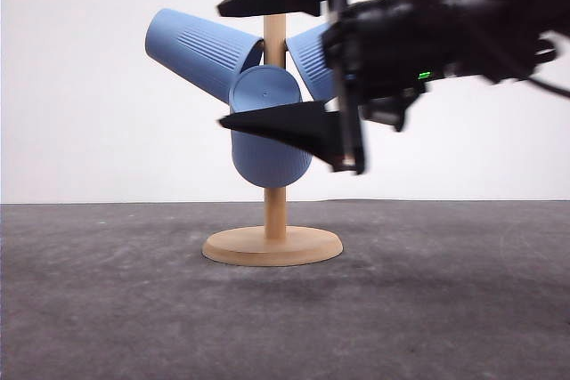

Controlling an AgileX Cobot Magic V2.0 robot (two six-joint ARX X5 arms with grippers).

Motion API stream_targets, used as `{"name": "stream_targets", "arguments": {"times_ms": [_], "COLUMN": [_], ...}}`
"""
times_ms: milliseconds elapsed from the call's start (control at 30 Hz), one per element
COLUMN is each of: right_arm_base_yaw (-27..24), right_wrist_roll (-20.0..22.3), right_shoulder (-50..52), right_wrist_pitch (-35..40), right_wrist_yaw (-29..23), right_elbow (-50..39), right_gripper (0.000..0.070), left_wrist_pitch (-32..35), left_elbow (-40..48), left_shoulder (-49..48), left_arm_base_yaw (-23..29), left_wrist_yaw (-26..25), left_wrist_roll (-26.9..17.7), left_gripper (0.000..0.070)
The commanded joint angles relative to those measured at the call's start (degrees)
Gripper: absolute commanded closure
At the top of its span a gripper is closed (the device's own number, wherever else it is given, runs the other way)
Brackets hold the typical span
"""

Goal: Place three cups

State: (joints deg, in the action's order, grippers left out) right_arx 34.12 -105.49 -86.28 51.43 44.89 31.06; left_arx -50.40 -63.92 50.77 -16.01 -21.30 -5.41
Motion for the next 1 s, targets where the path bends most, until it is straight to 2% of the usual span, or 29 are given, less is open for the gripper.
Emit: {"name": "stream_targets", "arguments": {"times_ms": [0,100,167,367,533,633,767,833,867,967], "right_arm_base_yaw": [-0.33,-0.95,-1.45,-6.30,-14.54,-19.38,-24.22,-25.63,-25.95,-25.69], "right_wrist_roll": [-0.17,1.52,6.94,39.04,61.41,77.20,99.48,108.00,110.56,112.60], "right_shoulder": [4.61,13.46,20.40,38.85,46.92,47.90,45.53,43.71,42.89,41.07], "right_wrist_pitch": [-0.85,-3.68,-9.01,-42.87,-65.14,-79.34,-93.48,-95.93,-96.21,-93.67], "right_wrist_yaw": [-1.41,-4.83,-6.44,-9.86,-14.13,-21.43,-36.05,-42.37,-44.75,-46.52], "right_elbow": [-3.31,-8.90,-11.31,-11.42,-7.83,-2.07,8.11,12.75,14.83,20.08], "right_gripper": [0.0085,0.0132,0.0173,0.0173,0.0174,0.0176,0.0179,0.0179,0.0179,0.0179], "left_wrist_pitch": [0.46,0.53,0.58,0.60,0.55,0.52,0.51,0.51,0.51,0.69], "left_elbow": [-1.29,-1.29,-1.29,-1.29,-1.29,-1.29,-1.29,-1.29,-1.29,-1.29], "left_shoulder": [-0.14,-0.46,-0.56,-0.60,-0.60,-0.60,-0.60,-0.59,-0.57,-0.56], "left_arm_base_yaw": [-0.24,-0.24,-0.24,-0.24,-0.20,-0.20,-0.17,-0.16,-0.14,0.20], "left_wrist_yaw": [-0.13,-0.13,-0.13,-0.13,-0.11,-0.11,0.07,1.24,1.72,2.47], "left_wrist_roll": [-1.03,-1.03,-1.03,-1.01,-0.93,-0.19,0.67,2.60,3.77,7.68], "left_gripper": [0.0106,0.0106,0.0106,0.0106,0.0106,0.0106,0.0106,0.0106,0.0106,0.0113]}}
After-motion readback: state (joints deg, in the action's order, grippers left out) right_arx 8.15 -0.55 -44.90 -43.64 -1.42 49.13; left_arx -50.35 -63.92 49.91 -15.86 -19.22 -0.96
